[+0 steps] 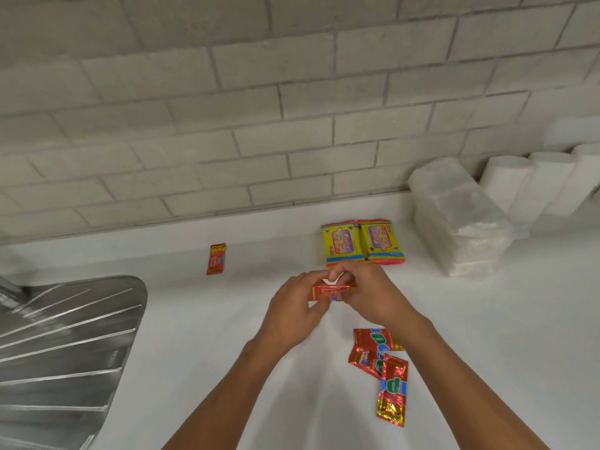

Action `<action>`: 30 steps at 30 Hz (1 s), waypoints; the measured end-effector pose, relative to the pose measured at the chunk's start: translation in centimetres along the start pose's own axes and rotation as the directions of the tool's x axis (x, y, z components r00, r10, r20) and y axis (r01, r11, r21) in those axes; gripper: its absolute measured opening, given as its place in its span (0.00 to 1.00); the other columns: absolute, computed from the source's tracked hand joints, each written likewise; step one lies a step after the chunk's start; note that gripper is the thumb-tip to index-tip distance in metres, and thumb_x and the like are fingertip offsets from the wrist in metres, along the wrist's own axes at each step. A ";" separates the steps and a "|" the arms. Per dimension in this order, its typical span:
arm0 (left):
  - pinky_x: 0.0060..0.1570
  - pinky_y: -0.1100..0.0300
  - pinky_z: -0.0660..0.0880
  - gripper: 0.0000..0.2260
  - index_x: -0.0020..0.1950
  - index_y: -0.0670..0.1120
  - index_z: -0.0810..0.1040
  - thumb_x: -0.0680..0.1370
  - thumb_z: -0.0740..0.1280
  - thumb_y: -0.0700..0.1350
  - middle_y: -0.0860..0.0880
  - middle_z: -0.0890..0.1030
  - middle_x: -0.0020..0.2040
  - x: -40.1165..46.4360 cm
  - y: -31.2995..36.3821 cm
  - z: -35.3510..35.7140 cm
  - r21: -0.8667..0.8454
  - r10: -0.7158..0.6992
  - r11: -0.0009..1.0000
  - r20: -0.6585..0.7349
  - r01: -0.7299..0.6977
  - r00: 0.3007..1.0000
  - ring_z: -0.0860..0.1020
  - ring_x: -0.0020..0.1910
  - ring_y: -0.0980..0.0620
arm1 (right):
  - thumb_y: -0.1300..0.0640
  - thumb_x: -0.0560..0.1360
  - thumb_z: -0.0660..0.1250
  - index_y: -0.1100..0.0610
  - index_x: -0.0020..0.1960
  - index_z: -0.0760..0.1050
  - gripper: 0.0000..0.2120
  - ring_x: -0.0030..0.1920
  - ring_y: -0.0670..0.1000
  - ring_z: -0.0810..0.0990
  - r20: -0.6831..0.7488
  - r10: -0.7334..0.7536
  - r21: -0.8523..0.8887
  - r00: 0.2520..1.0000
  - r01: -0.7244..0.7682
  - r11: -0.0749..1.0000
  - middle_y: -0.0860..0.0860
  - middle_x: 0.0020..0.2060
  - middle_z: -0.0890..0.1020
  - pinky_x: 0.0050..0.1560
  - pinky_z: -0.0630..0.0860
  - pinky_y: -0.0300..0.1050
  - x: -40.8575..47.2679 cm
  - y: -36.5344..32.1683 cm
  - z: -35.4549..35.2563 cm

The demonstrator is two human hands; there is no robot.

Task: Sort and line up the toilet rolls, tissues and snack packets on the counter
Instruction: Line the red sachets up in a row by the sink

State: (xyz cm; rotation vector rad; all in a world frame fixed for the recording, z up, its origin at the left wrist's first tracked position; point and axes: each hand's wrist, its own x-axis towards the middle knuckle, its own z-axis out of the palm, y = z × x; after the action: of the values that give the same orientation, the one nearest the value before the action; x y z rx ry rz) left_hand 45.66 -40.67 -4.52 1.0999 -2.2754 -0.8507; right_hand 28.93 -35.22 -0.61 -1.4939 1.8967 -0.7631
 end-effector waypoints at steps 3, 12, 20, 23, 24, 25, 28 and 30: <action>0.52 0.59 0.76 0.11 0.61 0.59 0.80 0.79 0.68 0.50 0.61 0.81 0.52 -0.6 -1.7 -1.2 -0.005 -0.051 0.999 -0.066 0.051 0.997 0.76 0.52 0.59 | 0.68 0.72 0.73 0.47 0.47 0.76 0.16 0.42 0.43 0.81 -0.040 -0.024 0.112 0.999 0.028 0.993 0.46 0.39 0.83 0.44 0.77 0.38 0.7 -1.4 1.5; 0.45 0.58 0.74 0.10 0.54 0.52 0.84 0.77 0.66 0.50 0.48 0.82 0.44 1.1 -8.9 -6.6 -0.169 -0.353 0.932 -0.232 0.320 0.906 0.80 0.43 0.50 | 0.56 0.74 0.74 0.44 0.58 0.74 0.17 0.49 0.44 0.78 -0.121 0.010 0.186 0.993 0.013 0.982 0.43 0.50 0.79 0.44 0.71 0.31 1.6 -1.2 4.2; 0.51 0.49 0.80 0.08 0.51 0.51 0.84 0.77 0.65 0.47 0.46 0.85 0.47 6.3 -14.9 -9.2 -0.215 -0.594 0.804 -0.238 0.554 0.769 0.82 0.48 0.42 | 0.51 0.75 0.73 0.44 0.58 0.75 0.13 0.49 0.45 0.80 -0.064 0.155 0.151 0.986 -0.144 0.978 0.41 0.50 0.79 0.47 0.78 0.41 0.3 2.0 4.0; 0.52 0.52 0.80 0.12 0.56 0.48 0.85 0.75 0.67 0.47 0.45 0.85 0.51 7.9 -17.0 -9.2 -0.225 -0.659 0.752 -0.229 0.619 0.717 0.83 0.51 0.43 | 0.51 0.76 0.72 0.43 0.58 0.75 0.13 0.50 0.44 0.80 -0.065 0.193 0.138 0.979 -0.183 0.973 0.41 0.51 0.78 0.48 0.77 0.41 -0.1 3.3 3.8; 0.53 0.51 0.80 0.13 0.56 0.48 0.85 0.74 0.68 0.48 0.45 0.85 0.51 8.4 -17.7 -9.1 -0.219 -0.671 0.741 -0.226 0.635 0.706 0.83 0.51 0.43 | 0.51 0.76 0.72 0.43 0.58 0.74 0.13 0.50 0.44 0.79 -0.068 0.206 0.137 0.976 -0.195 0.971 0.41 0.51 0.79 0.47 0.77 0.40 -0.2 3.7 3.7; 0.53 0.50 0.81 0.14 0.55 0.49 0.85 0.72 0.68 0.49 0.46 0.85 0.50 8.9 -18.4 -9.0 -0.224 -0.687 0.727 -0.223 0.650 0.692 0.83 0.51 0.43 | 0.51 0.76 0.71 0.43 0.58 0.74 0.13 0.49 0.44 0.79 -0.070 0.217 0.133 0.974 -0.206 0.969 0.42 0.51 0.79 0.46 0.77 0.40 -0.3 4.1 3.6; 0.51 0.48 0.82 0.12 0.53 0.49 0.86 0.70 0.72 0.47 0.46 0.85 0.50 10.1 -20.0 -8.9 -0.258 -0.729 0.684 -0.212 0.682 0.651 0.84 0.49 0.43 | 0.52 0.77 0.71 0.44 0.58 0.73 0.12 0.49 0.44 0.79 -0.072 0.241 0.107 0.968 -0.233 0.967 0.43 0.51 0.78 0.45 0.76 0.39 -0.5 5.2 3.2; 0.51 0.49 0.82 0.12 0.53 0.49 0.85 0.71 0.74 0.46 0.45 0.85 0.51 10.5 -20.5 -8.8 -0.253 -0.744 0.668 -0.220 0.699 0.631 0.84 0.49 0.43 | 0.52 0.77 0.70 0.44 0.58 0.73 0.12 0.49 0.44 0.79 -0.073 0.263 0.095 0.962 -0.256 0.962 0.43 0.51 0.78 0.46 0.77 0.40 -0.5 5.9 3.1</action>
State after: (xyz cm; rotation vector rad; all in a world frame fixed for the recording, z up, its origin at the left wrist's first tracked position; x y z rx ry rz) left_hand 55.96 -61.98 -11.27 1.9777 -1.4400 -1.0138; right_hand 27.57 -33.75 -7.00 -1.1471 2.0462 -0.7838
